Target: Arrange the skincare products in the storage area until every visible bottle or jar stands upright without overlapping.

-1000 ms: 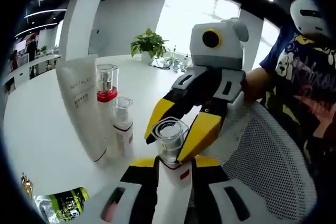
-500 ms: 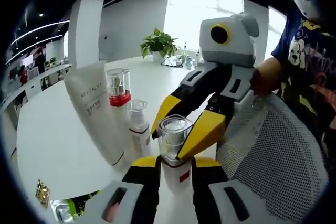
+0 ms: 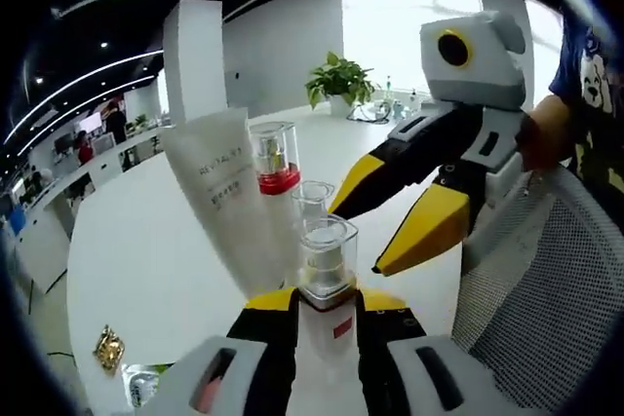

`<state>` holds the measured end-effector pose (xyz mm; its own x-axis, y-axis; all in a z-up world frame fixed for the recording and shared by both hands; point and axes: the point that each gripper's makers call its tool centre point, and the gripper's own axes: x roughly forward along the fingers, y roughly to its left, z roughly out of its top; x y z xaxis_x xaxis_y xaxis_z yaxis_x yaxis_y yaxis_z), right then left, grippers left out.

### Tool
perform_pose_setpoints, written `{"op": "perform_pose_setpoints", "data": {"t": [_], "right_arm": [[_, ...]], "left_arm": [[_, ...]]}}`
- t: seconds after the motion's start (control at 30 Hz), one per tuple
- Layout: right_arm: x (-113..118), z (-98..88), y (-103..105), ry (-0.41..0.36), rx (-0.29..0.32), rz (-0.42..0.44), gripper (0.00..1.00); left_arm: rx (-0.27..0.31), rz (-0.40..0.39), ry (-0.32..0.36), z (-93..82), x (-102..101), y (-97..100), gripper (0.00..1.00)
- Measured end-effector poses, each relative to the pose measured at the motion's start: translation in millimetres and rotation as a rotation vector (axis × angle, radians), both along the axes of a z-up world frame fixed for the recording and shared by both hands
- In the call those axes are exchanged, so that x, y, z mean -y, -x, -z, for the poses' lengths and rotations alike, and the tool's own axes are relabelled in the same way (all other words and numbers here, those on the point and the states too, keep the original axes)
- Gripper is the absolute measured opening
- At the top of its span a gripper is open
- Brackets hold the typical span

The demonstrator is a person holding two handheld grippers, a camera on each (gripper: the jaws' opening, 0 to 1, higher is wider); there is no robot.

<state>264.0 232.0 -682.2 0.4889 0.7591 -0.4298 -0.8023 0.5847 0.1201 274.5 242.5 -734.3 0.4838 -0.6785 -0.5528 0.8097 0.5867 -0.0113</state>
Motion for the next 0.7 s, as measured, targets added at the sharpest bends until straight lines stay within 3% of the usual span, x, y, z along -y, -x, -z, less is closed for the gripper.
{"op": "perform_pose_setpoints", "data": {"t": [0.07, 0.1, 0.2, 0.5, 0.6, 0.67, 0.7], "right_arm": [[2.0, 5.5, 0.0, 0.02, -0.018, 0.006, 0.24], [3.0, 7.7, 0.6, 0.033, -0.017, 0.004, 0.23], [4.1, 8.4, 1.0, 0.042, -0.015, 0.004, 0.22], [3.1, 14.2, 3.8, 0.083, -0.011, -0.021, 0.21], [3.6, 16.7, 4.2, 0.095, -0.013, -0.023, 0.21], [4.4, 18.9, 4.6, 0.105, -0.019, -0.023, 0.21], [5.2, 20.9, 4.9, 0.114, -0.025, -0.022, 0.21]], "left_arm": [[0.004, -0.027, -0.004, 5.4, 1.9, -3.3, 0.22], [0.032, -0.058, 0.039, -1.0, 5.2, -8.3, 0.22], [0.023, -0.098, 0.039, -0.1, 2.2, -11.1, 0.22], [0.046, -0.101, 0.041, 1.7, 0.7, -14.9, 0.23], [0.022, -0.089, 0.034, 3.1, 1.2, -13.0, 0.25], [-0.047, -0.063, 0.007, 10.1, -0.2, -5.3, 0.34], [-0.05, -0.051, 0.003, 10.8, -0.3, -5.4, 0.38]]}}
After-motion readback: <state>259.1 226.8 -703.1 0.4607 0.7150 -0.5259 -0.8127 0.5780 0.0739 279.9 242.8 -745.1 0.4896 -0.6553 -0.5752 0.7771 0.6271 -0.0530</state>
